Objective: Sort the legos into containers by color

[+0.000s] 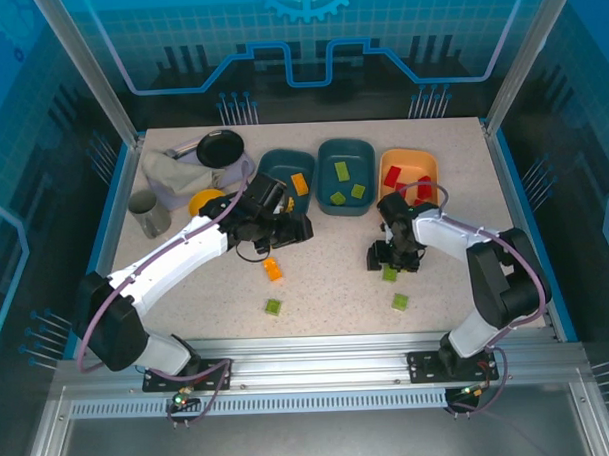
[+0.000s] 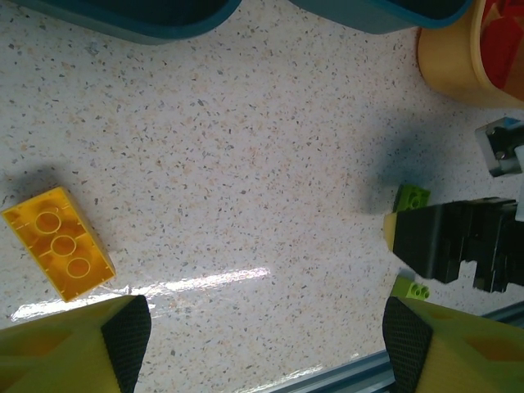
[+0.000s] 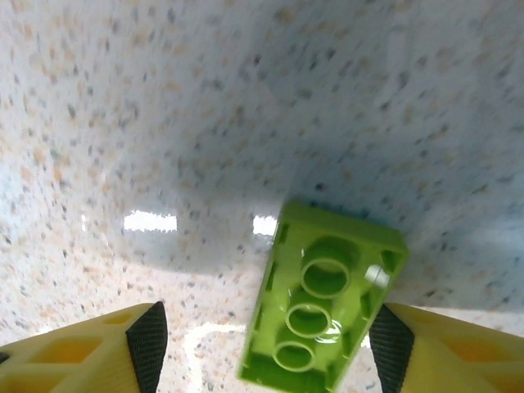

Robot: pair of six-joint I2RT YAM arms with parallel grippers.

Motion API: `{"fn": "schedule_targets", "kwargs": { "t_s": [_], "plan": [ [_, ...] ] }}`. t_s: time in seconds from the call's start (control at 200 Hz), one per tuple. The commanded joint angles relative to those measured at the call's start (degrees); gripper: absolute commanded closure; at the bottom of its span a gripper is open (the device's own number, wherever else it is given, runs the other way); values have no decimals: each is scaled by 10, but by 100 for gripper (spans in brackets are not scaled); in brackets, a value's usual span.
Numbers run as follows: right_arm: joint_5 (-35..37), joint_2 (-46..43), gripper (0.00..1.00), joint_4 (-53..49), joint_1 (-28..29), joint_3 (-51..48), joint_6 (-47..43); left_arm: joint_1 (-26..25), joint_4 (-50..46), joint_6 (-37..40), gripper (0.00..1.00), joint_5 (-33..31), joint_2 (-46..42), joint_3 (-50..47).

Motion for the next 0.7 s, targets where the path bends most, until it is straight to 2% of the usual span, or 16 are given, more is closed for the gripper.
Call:
{"fn": "schedule_targets", "kwargs": {
  "t_s": [0.0,0.16,0.39,0.525,0.695],
  "plan": [
    [44,1,37,-37,15,0,24,-4,2,-1,22,9,11,19],
    [83,32,41,-54,22,25,49,-4,23,-4,21,24,11,9],
    [65,71,46,-35,30,38,92,3,96,-33,21,84,-2,-45],
    [68,74,59,-27,34,41,102,19,151,-61,21,121,-18,-89],
    [66,68,74,-25,35,45,96,38,176,-82,21,133,-32,-119]
  ]
}}
